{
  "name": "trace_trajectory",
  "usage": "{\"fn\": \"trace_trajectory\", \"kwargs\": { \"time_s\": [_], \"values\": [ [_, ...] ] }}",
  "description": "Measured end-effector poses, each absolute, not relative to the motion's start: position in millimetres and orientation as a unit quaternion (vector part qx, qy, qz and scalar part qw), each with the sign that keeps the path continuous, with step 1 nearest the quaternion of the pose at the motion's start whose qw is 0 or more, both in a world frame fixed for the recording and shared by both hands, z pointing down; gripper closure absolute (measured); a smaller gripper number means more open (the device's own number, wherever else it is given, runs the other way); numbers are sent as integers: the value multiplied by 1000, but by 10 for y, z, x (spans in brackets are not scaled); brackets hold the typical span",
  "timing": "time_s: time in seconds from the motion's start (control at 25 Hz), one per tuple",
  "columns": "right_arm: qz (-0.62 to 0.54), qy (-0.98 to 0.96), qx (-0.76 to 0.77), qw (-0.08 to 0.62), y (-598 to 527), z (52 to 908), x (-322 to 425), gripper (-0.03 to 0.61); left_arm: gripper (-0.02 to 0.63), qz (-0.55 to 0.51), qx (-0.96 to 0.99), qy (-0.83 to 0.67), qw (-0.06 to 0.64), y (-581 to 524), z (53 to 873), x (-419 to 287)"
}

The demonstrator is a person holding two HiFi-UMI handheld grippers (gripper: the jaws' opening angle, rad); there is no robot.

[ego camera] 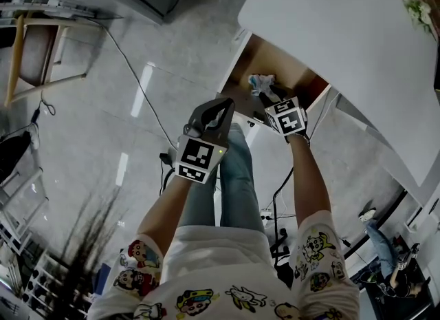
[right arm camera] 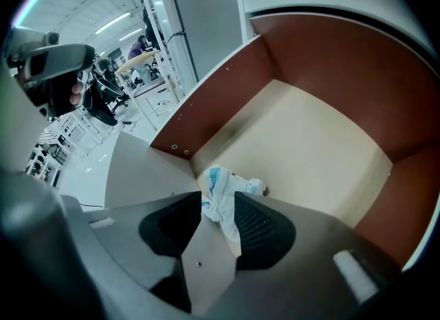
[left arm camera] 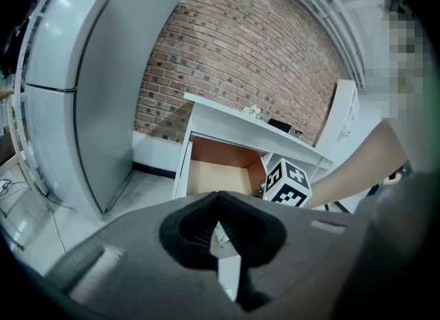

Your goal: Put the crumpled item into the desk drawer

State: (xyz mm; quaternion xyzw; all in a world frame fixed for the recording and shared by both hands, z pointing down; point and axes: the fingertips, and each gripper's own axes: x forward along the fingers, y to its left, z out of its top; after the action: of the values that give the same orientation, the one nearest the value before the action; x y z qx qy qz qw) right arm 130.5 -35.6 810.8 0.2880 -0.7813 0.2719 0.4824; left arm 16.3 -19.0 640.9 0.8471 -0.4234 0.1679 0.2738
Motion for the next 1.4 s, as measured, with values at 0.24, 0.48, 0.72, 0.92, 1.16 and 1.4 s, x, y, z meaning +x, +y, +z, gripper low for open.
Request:
{"fn": "trace_trajectory", "kwargs": {
  "time_s": [0.24, 0.48, 0.72, 0.92, 1.16, 1.4],
  "values": [
    [263, -793, 314, 451, -405, 7693, 1297, 414, 617, 160, 853, -422, 262, -304, 6151, 178],
    [232, -811, 343, 413, -508, 7062, 1336, 416, 617, 149, 867, -417, 228, -490, 5710, 208],
    [189, -828, 375, 371, -652, 6239, 1374, 420, 617, 131, 879, -417, 193, -589, 5109, 204],
    [154, -840, 404, 328, -745, 5387, 1408, 426, 617, 115, 891, -406, 165, -554, 4515, 258],
    [96, -849, 443, 270, -777, 4392, 1516, 437, 617, 83, 913, -384, 110, -531, 3737, 398],
    [56, -852, 484, 190, -610, 3434, 1765, 467, 617, 50, 923, -375, 70, -452, 3002, 538]
  ]
}}
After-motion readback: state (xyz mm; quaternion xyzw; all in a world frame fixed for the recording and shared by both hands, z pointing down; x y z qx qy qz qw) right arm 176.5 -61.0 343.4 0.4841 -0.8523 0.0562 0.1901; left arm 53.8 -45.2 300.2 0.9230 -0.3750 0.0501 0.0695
